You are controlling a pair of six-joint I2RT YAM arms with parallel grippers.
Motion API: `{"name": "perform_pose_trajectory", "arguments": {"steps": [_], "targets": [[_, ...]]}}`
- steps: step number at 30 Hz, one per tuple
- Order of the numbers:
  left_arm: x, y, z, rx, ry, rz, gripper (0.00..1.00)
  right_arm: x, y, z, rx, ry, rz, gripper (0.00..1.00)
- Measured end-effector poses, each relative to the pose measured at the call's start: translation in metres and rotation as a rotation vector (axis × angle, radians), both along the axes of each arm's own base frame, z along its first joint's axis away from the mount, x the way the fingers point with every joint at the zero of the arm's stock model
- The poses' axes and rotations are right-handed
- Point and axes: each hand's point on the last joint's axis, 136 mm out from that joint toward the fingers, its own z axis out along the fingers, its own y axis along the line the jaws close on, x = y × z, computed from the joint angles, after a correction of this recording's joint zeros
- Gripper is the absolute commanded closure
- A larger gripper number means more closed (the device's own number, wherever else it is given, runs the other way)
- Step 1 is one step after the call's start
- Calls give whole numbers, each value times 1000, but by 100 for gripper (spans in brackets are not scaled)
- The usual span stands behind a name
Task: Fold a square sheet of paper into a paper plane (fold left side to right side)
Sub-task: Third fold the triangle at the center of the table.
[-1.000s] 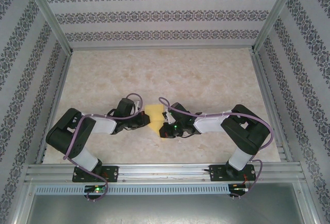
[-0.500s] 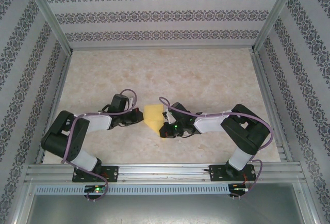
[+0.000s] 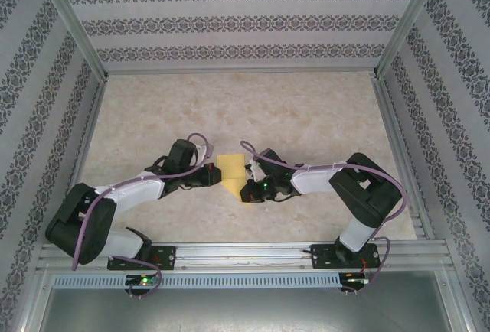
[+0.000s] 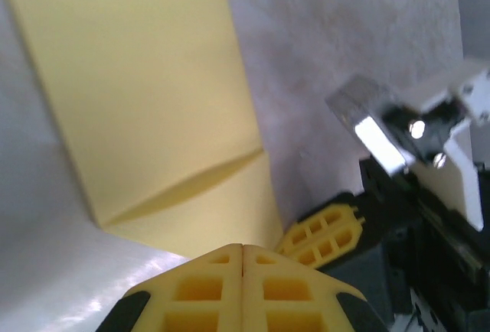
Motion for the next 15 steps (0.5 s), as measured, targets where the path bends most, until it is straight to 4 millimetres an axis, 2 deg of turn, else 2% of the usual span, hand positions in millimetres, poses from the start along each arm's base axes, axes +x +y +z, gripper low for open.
{"name": "perform_pose_trajectory", "arguments": {"steps": [4, 15], "targets": [[-7, -16, -13, 11, 42, -54, 100, 0, 0, 0, 0, 0, 0, 100], [0, -20, -46, 53, 104, -54, 100, 0, 0, 0, 0, 0, 0, 100]]}}
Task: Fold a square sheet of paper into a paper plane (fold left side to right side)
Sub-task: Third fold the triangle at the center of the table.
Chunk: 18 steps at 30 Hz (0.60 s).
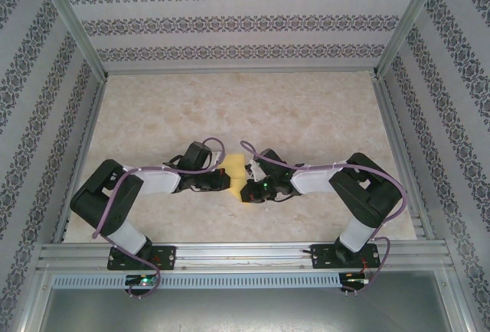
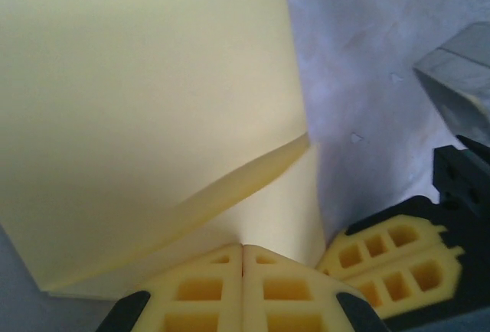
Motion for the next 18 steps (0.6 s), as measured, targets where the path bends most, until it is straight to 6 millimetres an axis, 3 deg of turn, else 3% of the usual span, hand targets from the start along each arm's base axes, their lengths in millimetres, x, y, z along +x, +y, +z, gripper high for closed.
{"name": "perform_pose_trajectory", "arguments": {"steps": [12, 18], "targets": [[2, 1, -7, 10, -6, 8, 100, 1, -1, 4, -14, 26, -6, 100], [2, 1, -7, 2, -3, 20, 100, 5, 3, 27, 12, 3, -12, 100]]}}
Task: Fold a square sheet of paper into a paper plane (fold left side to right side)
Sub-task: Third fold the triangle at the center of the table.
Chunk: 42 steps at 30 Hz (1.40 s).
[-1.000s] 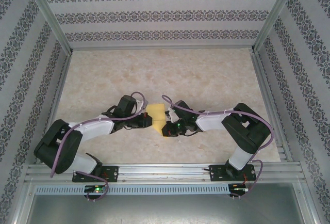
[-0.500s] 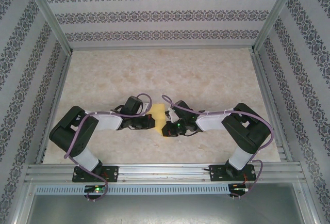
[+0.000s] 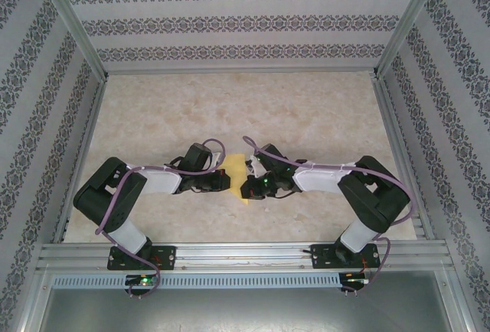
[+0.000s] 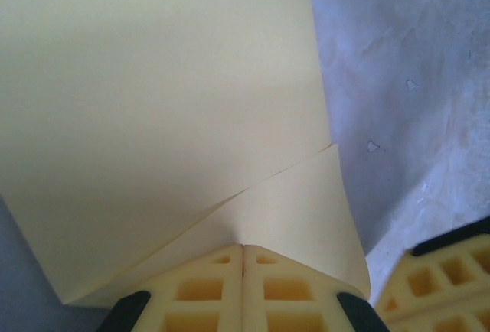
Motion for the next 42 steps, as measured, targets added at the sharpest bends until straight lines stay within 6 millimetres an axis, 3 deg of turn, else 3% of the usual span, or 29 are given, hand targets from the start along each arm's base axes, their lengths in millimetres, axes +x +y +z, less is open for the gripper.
{"name": "perform_pose_trajectory", "arguments": {"steps": [4, 10, 17, 29, 42], "targets": [[0, 0, 0, -5, 14, 17, 100, 4, 6, 11, 22, -18, -10, 100], [1, 0, 0, -8, 27, 34, 100, -2, 14, -1, -7, -1, -13, 100], [1, 0, 0, -8, 27, 34, 100, 4, 17, -19, -40, 10, -53, 100], [1, 0, 0, -8, 27, 34, 100, 18, 26, -16, -24, -28, -73, 100], [1, 1, 0, -6, 29, 38, 100, 19, 25, -24, -40, -25, -78, 100]]}}
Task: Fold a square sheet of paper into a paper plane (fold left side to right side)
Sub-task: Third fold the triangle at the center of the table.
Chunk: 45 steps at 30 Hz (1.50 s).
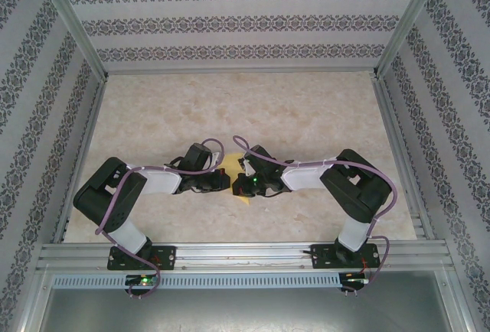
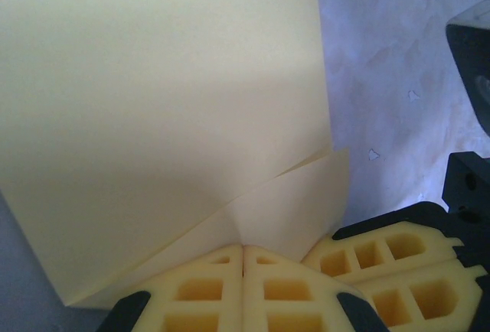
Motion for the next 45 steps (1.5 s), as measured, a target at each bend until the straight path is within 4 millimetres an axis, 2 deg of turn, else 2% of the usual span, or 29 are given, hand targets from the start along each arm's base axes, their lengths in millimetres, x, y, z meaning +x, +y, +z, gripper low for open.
{"name": "perform_pose_trajectory", "arguments": {"steps": [12, 34, 38, 40, 45], "targets": [[0, 0, -1, 2, 2, 1, 100, -7, -7, -1, -9, 6, 3, 100], [1, -1, 1, 2, 23, 14, 100, -40, -48, -1, -39, 39, -12, 100], [2, -1, 1, 1, 30, 23, 95, -42, -61, 0, -62, 59, -31, 100], [4, -1, 2, 3, 30, 32, 92, -39, -65, 5, -58, 52, -38, 97], [10, -2, 11, 2, 24, 48, 82, -23, -73, 22, -22, -15, -53, 80]]}}
